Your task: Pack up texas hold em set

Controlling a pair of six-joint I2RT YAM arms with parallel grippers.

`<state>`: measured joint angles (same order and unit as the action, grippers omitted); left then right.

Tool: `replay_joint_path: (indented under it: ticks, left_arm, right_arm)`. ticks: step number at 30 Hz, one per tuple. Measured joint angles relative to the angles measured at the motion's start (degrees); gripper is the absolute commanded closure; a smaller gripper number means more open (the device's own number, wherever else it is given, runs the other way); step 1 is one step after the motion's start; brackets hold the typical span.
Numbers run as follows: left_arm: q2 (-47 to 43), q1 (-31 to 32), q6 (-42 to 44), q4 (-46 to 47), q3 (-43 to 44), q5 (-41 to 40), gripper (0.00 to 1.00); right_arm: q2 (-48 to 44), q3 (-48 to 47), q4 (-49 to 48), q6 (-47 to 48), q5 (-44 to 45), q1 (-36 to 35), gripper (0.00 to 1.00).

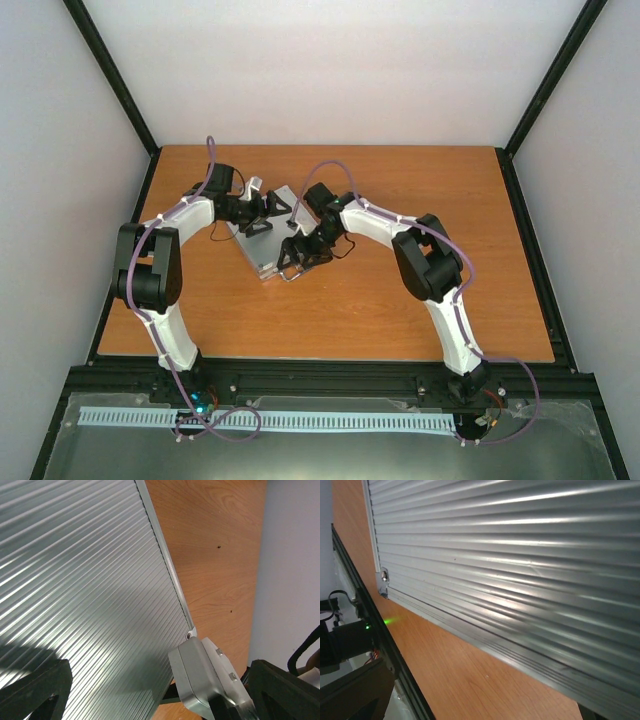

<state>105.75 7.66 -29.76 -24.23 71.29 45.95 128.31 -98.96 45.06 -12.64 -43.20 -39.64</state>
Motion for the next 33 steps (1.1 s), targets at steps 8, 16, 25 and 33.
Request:
replay_joint_path:
  ticks: [8, 16, 25, 33]
  left_arm:
    - [0.00, -0.13, 0.00, 0.00, 0.00, 0.17, 0.00]
    - [0.00, -0.17, 0.00, 0.07, 0.00, 0.13, 0.00]
    - [0.00, -0.20, -0.02, 0.22, -0.09, 0.17, 0.00]
    - [0.00, -0.20, 0.00, 0.26, -0.13, 0.17, 0.00]
  right_arm:
    - [1.53, 0.02, -0.02, 0.59, -10.40, 2.23, 0.00]
    - [3.58, 0.11, -1.97, -3.34, -20.09, 3.06, 0.00]
    - [4.72, -0.44, -2.56, -4.57, -24.48, 3.63, 0.00]
    - [3.21, 1.20, -0.61, -1.33, -20.39, 3.85, 0.02]
